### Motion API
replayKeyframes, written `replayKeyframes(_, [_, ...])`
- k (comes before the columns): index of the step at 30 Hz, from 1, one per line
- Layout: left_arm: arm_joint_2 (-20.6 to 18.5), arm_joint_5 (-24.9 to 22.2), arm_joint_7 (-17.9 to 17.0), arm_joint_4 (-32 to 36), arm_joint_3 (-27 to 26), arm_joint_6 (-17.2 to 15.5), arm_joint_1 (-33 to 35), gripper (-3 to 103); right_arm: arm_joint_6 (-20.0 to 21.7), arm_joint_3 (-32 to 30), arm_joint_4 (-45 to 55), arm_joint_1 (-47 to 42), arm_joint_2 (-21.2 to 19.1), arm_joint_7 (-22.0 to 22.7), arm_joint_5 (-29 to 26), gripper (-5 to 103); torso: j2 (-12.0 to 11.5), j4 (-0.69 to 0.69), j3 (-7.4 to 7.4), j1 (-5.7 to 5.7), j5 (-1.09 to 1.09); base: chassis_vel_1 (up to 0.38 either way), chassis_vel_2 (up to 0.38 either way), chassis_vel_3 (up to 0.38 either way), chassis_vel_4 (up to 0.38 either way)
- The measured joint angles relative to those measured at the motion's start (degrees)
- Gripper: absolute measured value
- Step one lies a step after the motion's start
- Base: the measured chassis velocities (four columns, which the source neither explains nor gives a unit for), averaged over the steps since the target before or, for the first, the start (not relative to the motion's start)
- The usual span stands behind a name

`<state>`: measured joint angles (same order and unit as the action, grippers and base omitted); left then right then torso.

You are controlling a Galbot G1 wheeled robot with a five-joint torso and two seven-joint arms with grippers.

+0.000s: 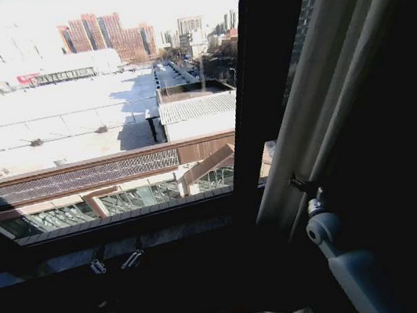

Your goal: Open the curtains by pulling them apart, changing their state from closed to fully open.

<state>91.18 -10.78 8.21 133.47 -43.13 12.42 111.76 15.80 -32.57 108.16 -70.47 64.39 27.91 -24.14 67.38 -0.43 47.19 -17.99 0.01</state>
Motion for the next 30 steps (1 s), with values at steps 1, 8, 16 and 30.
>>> replayKeyframes(1, [0.01, 0.0, -0.01, 0.1, 0.07, 0.01, 0.05, 100, -0.06, 0.12, -0.37, 0.43, -0.07, -0.14, -0.14, 100, 0.0, 0.0, 0.0, 0.0, 0.0, 0.0, 0.0, 0.0, 0.0])
replayKeyframes(8, [0.01, 0.02, -0.02, 0.55, 0.21, 0.02, -0.16, 100, -0.44, 1.37, -2.16, 3.45, -0.15, -1.39, -0.42, 100, 0.0, -0.01, 0.0, 0.0, 0.01, 0.0, 0.0, 0.0, 0.0])
replayKeyframes(16, [0.01, -0.01, -0.13, 0.32, 0.1, 0.02, -0.34, 100, -0.4, 3.2, -3.37, 7.26, -0.14, -1.81, -0.28, 100, 0.0, 0.0, 0.0, 0.0, 0.0, 0.0, 0.0, 0.0, 0.0])
replayKeyframes(30, [0.02, -0.07, -0.2, 0.12, -0.08, 0.02, -0.49, 100, -0.81, 4.06, -4.1, 8.6, 0.49, -3.23, -0.16, 71, 0.0, 0.0, 0.0, 0.0, 0.0, 0.0, 0.0, 0.0, 0.0])
